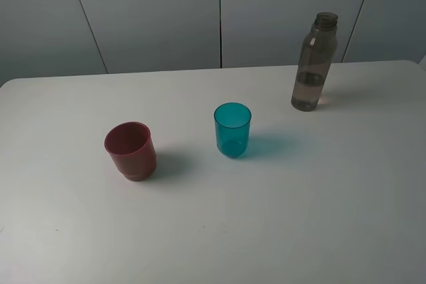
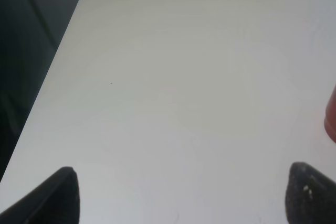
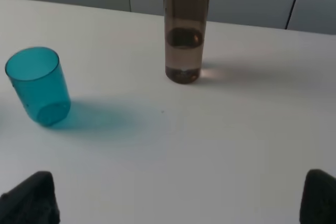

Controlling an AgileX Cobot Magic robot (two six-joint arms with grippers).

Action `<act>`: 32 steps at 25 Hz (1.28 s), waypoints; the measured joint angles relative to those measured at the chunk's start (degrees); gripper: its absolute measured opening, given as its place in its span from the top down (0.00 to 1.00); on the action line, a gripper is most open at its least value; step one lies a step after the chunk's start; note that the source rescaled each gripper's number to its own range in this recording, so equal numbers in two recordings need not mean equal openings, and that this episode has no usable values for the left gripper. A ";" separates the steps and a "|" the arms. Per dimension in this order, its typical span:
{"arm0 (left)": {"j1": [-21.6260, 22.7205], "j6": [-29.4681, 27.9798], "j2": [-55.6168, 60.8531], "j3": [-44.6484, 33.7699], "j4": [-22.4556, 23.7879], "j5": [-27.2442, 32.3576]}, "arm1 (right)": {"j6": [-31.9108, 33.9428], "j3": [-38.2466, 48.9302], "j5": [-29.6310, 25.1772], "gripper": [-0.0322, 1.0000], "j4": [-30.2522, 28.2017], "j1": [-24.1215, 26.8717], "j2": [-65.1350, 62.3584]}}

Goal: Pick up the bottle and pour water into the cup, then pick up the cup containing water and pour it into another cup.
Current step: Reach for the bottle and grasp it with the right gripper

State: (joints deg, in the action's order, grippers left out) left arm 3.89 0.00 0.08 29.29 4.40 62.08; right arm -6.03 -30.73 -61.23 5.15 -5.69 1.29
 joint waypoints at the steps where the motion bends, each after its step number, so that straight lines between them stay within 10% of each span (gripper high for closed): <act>1: 0.00 0.00 0.00 0.00 0.00 0.00 | 0.00 -1.02 1.26 0.00 0.00 0.00 1.72; 11: 0.00 0.00 0.00 0.00 0.04 0.00 | -0.84 -11.16 23.78 0.00 -1.30 0.00 28.23; 32: 0.00 0.00 0.00 0.00 0.04 0.00 | -2.80 -4.38 60.08 0.00 0.13 -3.94 73.51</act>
State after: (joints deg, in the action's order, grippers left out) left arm 3.89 0.00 0.08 29.29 4.44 62.08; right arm -8.83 -35.11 -1.16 5.28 -9.64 74.80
